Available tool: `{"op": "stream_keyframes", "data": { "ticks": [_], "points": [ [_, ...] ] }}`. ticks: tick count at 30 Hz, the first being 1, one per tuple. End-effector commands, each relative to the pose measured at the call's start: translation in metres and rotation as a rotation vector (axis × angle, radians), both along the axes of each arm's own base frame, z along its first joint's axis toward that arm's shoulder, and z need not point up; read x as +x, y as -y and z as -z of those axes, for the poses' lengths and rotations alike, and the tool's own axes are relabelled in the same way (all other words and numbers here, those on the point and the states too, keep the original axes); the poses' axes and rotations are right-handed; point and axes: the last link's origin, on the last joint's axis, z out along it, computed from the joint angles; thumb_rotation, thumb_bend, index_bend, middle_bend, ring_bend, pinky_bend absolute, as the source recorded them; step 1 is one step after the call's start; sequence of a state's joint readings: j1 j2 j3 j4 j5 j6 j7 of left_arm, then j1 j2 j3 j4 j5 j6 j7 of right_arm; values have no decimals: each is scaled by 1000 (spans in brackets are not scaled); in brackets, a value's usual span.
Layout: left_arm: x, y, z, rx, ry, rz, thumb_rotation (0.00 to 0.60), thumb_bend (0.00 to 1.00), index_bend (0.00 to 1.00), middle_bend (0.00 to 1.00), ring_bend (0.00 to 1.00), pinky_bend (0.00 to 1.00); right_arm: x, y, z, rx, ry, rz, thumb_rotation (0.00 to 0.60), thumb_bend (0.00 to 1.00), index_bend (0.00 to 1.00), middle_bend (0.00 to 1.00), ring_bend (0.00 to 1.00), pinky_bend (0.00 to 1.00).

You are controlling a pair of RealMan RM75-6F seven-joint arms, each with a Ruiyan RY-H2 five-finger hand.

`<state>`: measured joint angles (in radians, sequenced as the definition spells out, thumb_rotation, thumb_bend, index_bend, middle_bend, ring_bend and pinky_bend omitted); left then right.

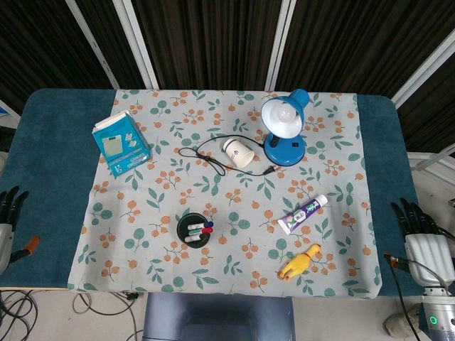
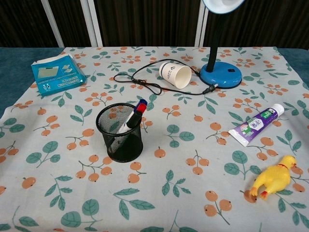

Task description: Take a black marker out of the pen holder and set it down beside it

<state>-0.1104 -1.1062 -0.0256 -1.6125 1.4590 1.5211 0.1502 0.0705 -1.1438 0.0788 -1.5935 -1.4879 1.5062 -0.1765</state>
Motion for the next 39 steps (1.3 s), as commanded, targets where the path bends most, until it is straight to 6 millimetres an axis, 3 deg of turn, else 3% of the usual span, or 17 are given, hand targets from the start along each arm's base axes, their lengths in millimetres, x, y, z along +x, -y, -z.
{"op": "stream_keyframes", "data": {
  "ticks": [1, 13, 26, 34, 39],
  "points": [
    [0, 0, 0, 2, 0, 2, 600, 212, 50, 0, 0, 0, 0, 0, 0, 0, -1, -1, 600, 145, 21, 0, 65, 178],
    [0, 1, 0, 5, 2, 4, 600, 212, 52, 0, 0, 0, 0, 0, 0, 2, -5, 1, 600, 146, 20, 0, 65, 178],
    [3, -1, 2, -2, 21, 42, 600, 212, 126, 0, 0, 0, 0, 0, 0, 1, -6, 2, 600, 145, 21, 0, 66, 178],
    [8, -4, 7, -126, 137, 114, 600, 211, 158, 0, 0, 0, 0, 0, 0, -4, -5, 5, 600, 145, 21, 0, 65, 178],
    [23, -20, 15, -217, 176, 154, 600, 212, 172, 0, 0, 0, 0, 0, 0, -3, -4, 8, 600, 145, 21, 0, 65, 178]
  ]
}}
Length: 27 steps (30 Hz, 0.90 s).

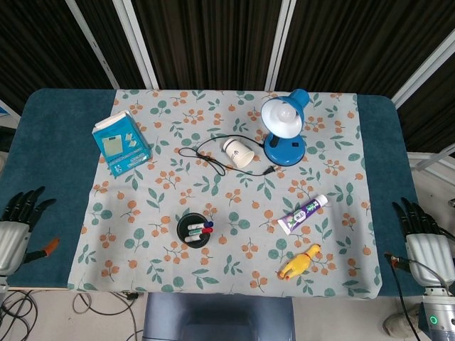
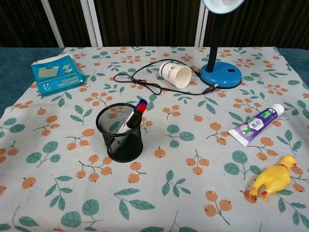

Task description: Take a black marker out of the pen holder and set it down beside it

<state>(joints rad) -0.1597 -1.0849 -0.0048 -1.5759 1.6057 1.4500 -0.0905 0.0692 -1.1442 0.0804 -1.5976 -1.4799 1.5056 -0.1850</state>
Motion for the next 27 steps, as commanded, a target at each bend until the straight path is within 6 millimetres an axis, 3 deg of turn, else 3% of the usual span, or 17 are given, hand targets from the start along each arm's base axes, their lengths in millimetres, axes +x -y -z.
{"op": "stream_keyframes", "data": {
  "ticks": [1, 12, 20, 27],
  "points": [
    [16, -14, 7, -81, 9, 47, 600, 212, 172, 0, 0, 0, 0, 0, 0, 0, -1, -1, 600, 145, 21, 0, 65, 178],
    [104, -41, 53, -460, 26, 209, 600, 212, 226, 0, 0, 0, 0, 0, 0, -3, -1, 0, 600, 145, 21, 0, 65, 178],
    [140, -61, 84, -538, 32, 226, 600, 213, 251, 0, 0, 0, 0, 0, 0, -4, -2, 3, 600, 145, 21, 0, 66, 178],
    [159, -80, 107, -538, 69, 230, 600, 259, 320, 0, 0, 0, -1, 0, 0, -5, -1, 5, 600, 145, 21, 0, 66, 178]
  ]
}}
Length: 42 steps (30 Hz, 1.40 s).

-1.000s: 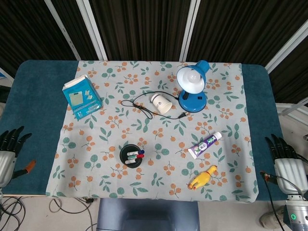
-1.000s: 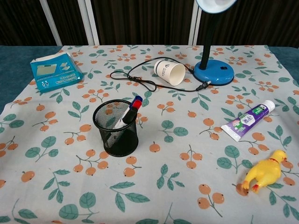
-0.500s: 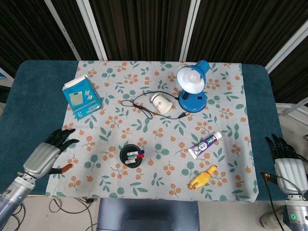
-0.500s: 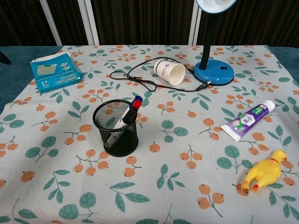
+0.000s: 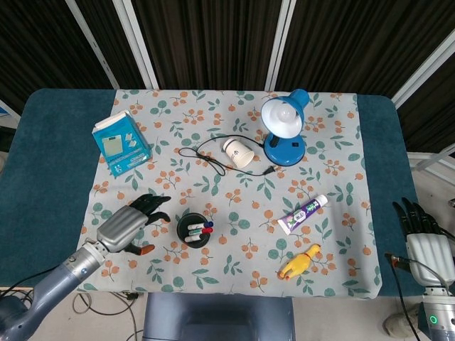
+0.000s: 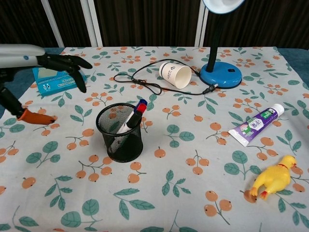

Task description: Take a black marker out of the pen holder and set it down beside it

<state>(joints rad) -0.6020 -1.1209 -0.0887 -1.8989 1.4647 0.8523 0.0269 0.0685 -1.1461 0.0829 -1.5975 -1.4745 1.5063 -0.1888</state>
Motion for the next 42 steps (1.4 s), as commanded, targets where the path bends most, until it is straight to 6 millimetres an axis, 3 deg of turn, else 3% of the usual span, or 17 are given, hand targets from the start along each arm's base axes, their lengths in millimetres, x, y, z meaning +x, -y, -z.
{"op": "stream_keyframes", "data": {
  "ticks": [1, 17, 42],
  "points": [
    [12, -10, 14, -1, 14, 11, 600, 260, 324, 0, 0, 0, 0, 0, 0, 0, 1, 1, 600, 145, 21, 0, 66, 178],
    [41, -18, 49, -125, 60, -38, 600, 259, 360, 0, 0, 0, 0, 1, 0, 0, 4, 3, 600, 146, 21, 0, 66, 178],
    [52, -14, 72, -165, 49, -23, 600, 259, 377, 0, 0, 0, -1, 1, -1, 2, 10, 5, 600, 148, 21, 0, 66, 178]
  ]
}}
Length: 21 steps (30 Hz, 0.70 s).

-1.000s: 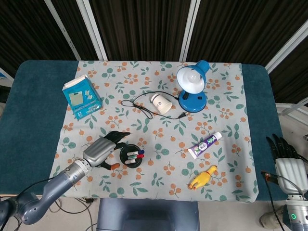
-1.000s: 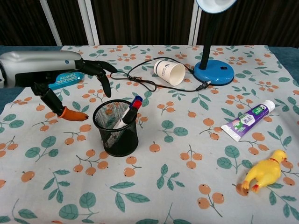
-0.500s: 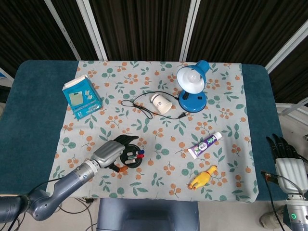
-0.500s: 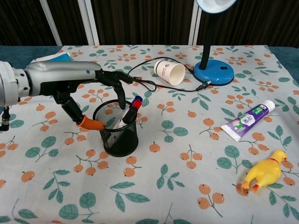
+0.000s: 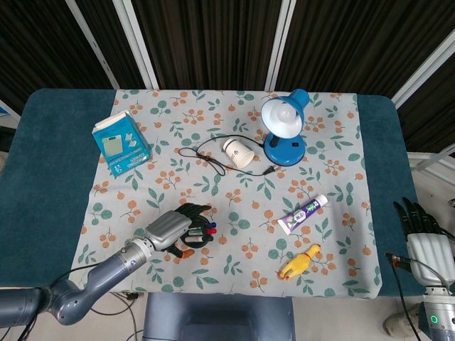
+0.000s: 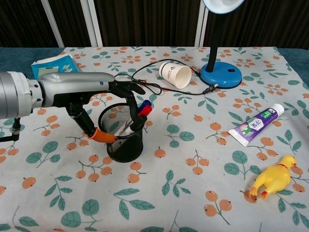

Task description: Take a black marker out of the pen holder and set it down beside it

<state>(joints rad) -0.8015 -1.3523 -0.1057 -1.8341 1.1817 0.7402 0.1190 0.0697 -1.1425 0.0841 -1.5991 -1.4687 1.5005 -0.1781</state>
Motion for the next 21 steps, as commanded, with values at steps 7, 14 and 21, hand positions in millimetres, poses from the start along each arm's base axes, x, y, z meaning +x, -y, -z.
{"op": "stream_keyframes", "data": {
  "ticks": [7, 14, 21],
  "points": [
    [7, 2, 4, 8, -4, 21, 600, 259, 388, 0, 0, 0, 0, 0, 0, 3, 0, 0, 600, 149, 21, 0, 66, 178],
    [12, 3, 4, 25, -9, 40, 600, 261, 389, 0, 0, 0, 0, 0, 0, 5, 2, 0, 600, 148, 21, 0, 66, 178],
    [10, 2, -2, 63, -12, 40, 600, 261, 387, 0, 0, 0, 0, 0, 1, 8, 2, 1, 600, 148, 21, 0, 66, 178]
  ]
}}
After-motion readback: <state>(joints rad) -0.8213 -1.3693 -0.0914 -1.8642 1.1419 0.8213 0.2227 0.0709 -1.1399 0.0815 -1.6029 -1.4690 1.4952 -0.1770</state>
